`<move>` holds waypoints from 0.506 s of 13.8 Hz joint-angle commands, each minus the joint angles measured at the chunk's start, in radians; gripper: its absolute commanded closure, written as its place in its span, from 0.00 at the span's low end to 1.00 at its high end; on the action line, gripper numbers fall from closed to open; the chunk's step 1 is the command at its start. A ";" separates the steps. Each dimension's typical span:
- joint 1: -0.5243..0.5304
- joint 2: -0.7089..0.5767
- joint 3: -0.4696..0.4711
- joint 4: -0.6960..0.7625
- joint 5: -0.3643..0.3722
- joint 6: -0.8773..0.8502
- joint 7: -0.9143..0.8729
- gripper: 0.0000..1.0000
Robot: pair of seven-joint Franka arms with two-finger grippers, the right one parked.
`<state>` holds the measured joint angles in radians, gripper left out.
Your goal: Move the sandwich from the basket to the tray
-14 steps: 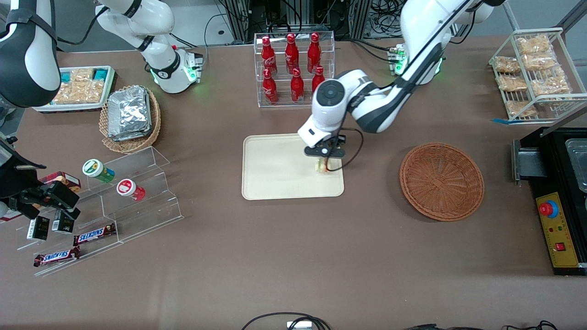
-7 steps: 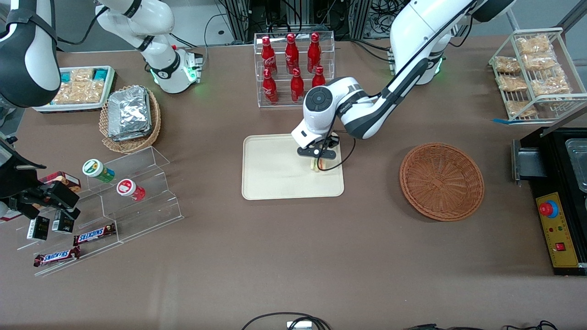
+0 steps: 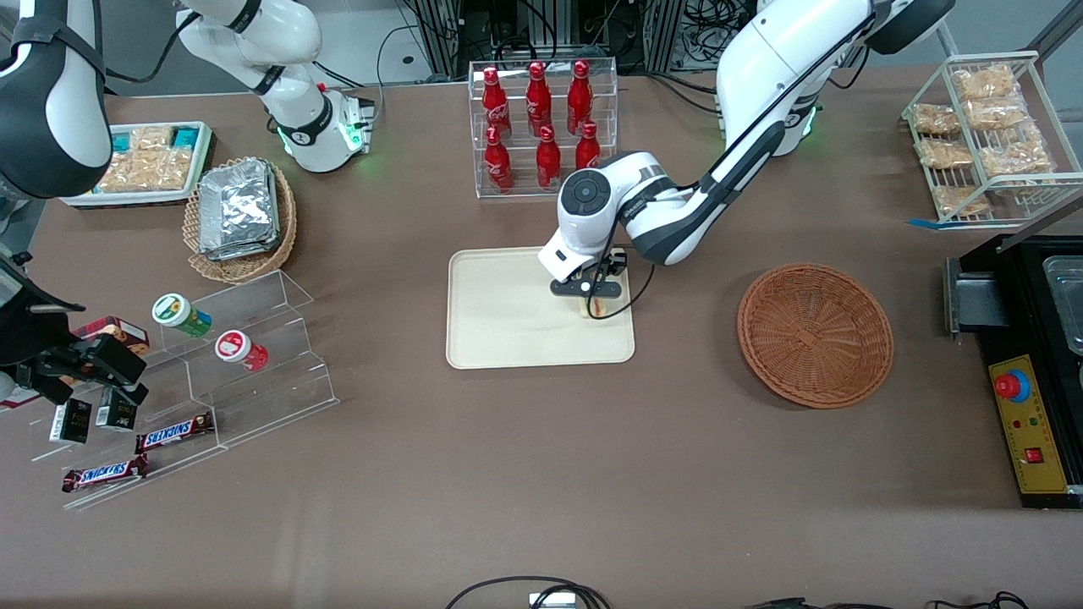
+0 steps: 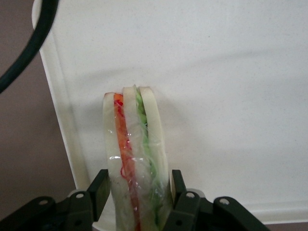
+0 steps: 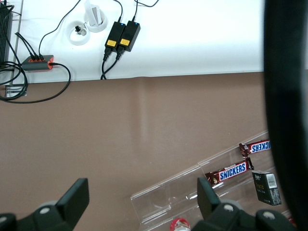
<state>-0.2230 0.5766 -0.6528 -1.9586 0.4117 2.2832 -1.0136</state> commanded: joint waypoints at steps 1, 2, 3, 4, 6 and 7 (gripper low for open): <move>-0.015 0.025 0.002 0.035 0.038 -0.025 -0.039 0.02; -0.015 0.022 0.002 0.035 0.038 -0.025 -0.039 0.01; -0.013 0.019 0.002 0.047 0.038 -0.028 -0.039 0.01; -0.012 0.020 0.002 0.073 0.036 -0.048 -0.040 0.01; -0.010 0.022 0.002 0.160 0.021 -0.158 -0.042 0.01; -0.006 0.022 0.002 0.193 0.018 -0.194 -0.043 0.01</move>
<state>-0.2219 0.5866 -0.6520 -1.8580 0.4267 2.1805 -1.0361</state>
